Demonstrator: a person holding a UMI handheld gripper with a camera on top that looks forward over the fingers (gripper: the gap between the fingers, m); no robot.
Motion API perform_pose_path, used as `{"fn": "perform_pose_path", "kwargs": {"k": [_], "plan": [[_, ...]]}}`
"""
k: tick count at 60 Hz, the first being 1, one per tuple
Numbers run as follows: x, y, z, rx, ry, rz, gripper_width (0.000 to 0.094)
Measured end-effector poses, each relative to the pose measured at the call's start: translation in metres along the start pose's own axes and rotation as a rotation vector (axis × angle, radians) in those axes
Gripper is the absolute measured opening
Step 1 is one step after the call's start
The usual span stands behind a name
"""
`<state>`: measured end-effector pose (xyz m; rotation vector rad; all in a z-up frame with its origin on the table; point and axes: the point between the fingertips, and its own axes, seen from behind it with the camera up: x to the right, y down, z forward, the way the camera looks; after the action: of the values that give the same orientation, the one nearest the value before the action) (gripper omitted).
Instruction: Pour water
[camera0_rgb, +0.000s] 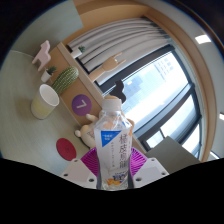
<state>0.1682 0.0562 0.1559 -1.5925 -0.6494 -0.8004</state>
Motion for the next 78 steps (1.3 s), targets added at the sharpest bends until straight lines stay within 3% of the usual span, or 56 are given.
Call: {"fn": "perform_pose_path", "kwargs": {"k": [24,48,65,70,78], "plan": [[-0.053,-0.107,0.070,0.167,0.093,-0.844,0.0359],[-0.091,-0.147,0.084,0.310,0.187,-1.401,0.0364],[-0.065,-0.161,0.083,0.292,0.234,-1.197,0.0364],[-0.038,-0.158,0.082,0.226,0.233,-0.942,0.0363],[-0.011,-0.146,0.081,0.143,0.112,-0.357,0.0360]]}}
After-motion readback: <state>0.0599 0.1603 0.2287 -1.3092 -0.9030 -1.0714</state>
